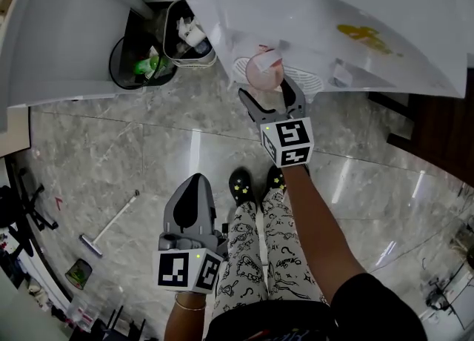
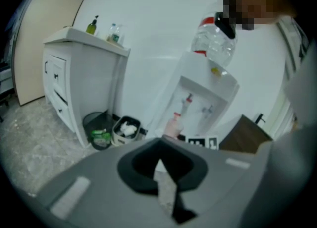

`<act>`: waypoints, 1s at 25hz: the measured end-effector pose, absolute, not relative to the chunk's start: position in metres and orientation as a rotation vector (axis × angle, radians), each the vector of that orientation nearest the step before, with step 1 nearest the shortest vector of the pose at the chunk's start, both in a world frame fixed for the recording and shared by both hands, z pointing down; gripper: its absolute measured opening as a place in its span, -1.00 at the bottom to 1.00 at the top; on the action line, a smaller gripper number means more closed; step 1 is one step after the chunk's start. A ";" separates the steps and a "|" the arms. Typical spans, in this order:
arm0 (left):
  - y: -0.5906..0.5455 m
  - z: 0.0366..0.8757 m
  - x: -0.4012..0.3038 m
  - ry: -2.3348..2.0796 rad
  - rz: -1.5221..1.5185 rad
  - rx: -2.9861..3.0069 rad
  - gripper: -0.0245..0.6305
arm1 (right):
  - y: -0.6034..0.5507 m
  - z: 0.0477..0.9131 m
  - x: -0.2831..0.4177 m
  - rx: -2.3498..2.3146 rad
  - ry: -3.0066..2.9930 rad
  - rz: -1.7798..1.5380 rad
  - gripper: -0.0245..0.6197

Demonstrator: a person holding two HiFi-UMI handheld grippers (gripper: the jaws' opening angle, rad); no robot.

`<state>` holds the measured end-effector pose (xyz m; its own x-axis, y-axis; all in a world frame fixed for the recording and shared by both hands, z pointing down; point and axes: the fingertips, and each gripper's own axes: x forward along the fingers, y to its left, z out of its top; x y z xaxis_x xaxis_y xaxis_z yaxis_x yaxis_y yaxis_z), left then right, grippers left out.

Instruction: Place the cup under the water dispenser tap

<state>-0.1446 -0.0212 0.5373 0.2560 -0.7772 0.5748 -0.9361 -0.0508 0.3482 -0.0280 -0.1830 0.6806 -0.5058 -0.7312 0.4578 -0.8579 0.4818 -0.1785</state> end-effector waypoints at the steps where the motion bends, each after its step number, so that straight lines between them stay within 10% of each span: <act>1: -0.020 0.535 -0.145 -1.563 0.304 1.867 -0.92 | -0.173 0.678 -0.023 1.346 -2.411 0.568 0.23; 7: -0.017 0.514 -0.137 -1.584 0.352 1.953 -0.92 | -0.102 0.625 0.014 1.363 -2.412 0.699 0.08; 8: -0.018 0.507 -0.134 -1.582 0.353 1.974 -0.92 | -0.093 0.603 0.015 1.366 -2.461 0.710 -0.66; 9: -0.018 0.498 -0.130 -1.578 0.354 1.995 -0.92 | -0.085 0.578 0.015 1.362 -2.525 0.729 -0.89; 25: -0.017 0.182 -0.044 -1.490 0.199 2.540 -0.92 | -0.014 0.161 0.067 1.202 -2.968 0.498 -0.89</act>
<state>-0.0438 -0.0167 0.1819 0.4859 -0.8484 0.2100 -0.8738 -0.4769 0.0950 0.0670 -0.0135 0.1606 -0.7207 -0.6929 0.0236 -0.6625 0.6784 -0.3176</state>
